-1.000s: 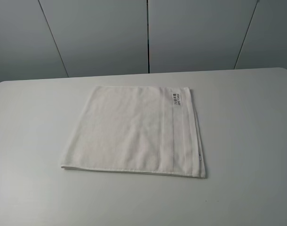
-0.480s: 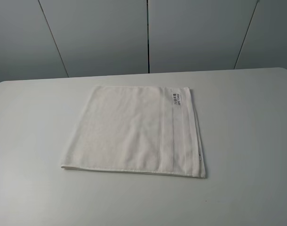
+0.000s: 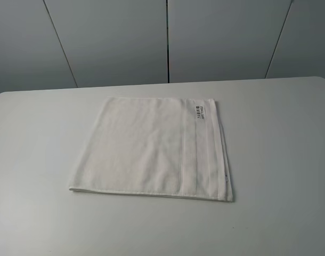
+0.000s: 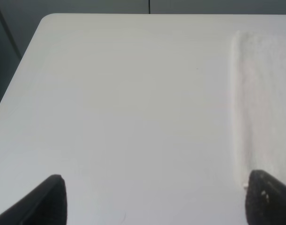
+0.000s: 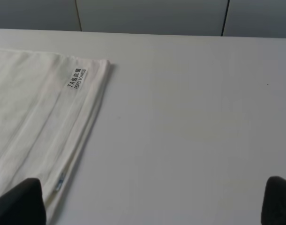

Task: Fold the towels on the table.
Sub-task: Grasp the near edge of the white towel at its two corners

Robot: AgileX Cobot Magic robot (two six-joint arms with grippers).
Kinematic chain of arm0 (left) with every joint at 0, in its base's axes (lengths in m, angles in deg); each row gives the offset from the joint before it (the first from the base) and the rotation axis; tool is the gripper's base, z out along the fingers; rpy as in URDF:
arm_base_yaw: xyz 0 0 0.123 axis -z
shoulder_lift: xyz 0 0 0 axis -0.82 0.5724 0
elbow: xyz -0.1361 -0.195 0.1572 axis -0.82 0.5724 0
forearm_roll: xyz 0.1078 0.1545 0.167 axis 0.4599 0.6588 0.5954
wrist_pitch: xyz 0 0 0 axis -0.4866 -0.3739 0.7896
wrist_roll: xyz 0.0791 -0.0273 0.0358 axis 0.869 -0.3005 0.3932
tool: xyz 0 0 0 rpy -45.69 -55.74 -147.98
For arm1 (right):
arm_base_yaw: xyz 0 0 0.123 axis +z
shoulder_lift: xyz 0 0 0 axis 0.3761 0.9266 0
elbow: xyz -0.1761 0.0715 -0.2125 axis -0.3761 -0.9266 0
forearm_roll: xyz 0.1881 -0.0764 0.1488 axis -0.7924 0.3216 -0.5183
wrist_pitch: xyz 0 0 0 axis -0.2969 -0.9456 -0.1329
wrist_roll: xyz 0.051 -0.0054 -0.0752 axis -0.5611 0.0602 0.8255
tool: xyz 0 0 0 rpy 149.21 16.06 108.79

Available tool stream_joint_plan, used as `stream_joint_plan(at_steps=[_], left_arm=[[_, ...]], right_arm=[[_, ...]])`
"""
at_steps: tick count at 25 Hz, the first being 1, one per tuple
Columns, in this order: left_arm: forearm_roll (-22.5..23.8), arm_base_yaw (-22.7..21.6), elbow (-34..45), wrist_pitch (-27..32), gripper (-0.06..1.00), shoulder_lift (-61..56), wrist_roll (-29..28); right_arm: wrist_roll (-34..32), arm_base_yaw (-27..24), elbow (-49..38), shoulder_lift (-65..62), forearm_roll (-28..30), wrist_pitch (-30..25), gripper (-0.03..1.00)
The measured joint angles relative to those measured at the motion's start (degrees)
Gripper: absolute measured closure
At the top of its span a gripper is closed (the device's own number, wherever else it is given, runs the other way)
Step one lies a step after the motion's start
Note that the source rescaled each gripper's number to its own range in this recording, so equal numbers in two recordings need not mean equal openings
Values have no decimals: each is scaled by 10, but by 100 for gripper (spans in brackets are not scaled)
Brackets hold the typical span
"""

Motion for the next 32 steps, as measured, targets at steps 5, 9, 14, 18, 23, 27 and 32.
stream_joint_plan(at_steps=[5,9,14,18,23,27,32], left_arm=[[0,0,0,0,-3,0,-1],[0,0,0,0,-3,0,-2],[0,0,0,0,-3,0,-3],[0,0,-19,15,-3,31,7],[0,0,-89,16,-3,151,71],[-5,0,-156,5,-3,273,143],[-35,0,-227,2,-3,432,249]], right_arm=[[0,0,0,0,-11,0,-3],[0,0,0,0,-11,0,-3],[-13,0,0,0,-11,0,-3],[42,0,11,6,0,-24,-3],[72,1,70,101,37,-13,-3],[99,19,108,220,36,2,-3],[168,42,146,373,15,8,-3]])
